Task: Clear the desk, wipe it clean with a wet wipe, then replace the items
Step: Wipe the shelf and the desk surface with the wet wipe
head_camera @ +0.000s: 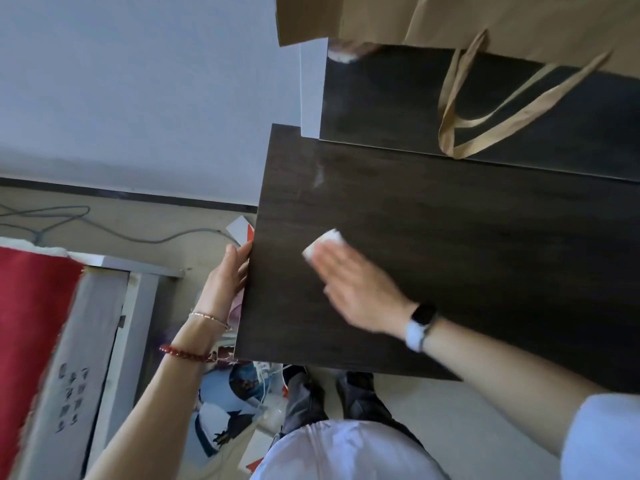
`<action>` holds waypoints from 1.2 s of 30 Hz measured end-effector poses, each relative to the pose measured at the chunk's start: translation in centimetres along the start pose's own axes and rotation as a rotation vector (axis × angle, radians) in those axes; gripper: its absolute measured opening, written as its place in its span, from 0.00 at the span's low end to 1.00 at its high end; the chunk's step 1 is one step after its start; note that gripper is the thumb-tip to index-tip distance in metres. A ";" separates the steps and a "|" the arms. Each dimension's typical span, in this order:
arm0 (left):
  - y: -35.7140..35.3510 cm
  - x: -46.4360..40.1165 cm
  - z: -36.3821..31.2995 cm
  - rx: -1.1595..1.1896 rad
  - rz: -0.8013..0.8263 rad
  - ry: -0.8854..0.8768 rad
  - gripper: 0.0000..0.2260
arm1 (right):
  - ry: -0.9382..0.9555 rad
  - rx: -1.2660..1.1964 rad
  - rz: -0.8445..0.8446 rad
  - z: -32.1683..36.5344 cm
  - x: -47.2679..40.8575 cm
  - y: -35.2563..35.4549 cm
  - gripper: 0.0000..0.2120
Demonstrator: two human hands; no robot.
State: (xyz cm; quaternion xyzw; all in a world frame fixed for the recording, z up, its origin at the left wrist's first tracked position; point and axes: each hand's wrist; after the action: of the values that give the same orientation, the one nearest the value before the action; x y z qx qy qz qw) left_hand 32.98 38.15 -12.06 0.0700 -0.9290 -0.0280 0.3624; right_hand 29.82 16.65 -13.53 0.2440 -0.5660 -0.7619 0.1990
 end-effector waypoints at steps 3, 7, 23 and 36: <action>0.3 -0.1 -0.3 0.006 0.073 -0.021 0.21 | -0.487 0.074 -0.071 -7.4 -3.1 0.8 0.27; 0.2 0.1 0.3 0.033 0.064 -0.071 0.21 | -0.729 0.080 -0.097 -6.5 -11.4 -1.0 0.28; 0.6 0.1 0.3 0.084 0.057 -0.097 0.19 | -0.373 0.021 0.004 -6.4 -15.6 -0.7 0.25; 4.4 1.4 3.0 0.091 0.117 0.169 0.32 | 0.398 -0.085 0.279 7.8 -0.2 -1.9 0.25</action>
State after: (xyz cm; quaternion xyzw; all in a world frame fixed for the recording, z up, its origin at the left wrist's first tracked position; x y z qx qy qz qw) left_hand 29.50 42.27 -12.88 0.0341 -0.8979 0.0414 0.4369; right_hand 25.29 23.26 -13.45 0.3002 -0.5113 -0.6870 0.4202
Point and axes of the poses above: each hand's wrist, its own x-axis away from the middle knuckle, its own y-axis out of the back of the hand, z = x × y, and after that the axes turned 11 degrees about -z, right-handed
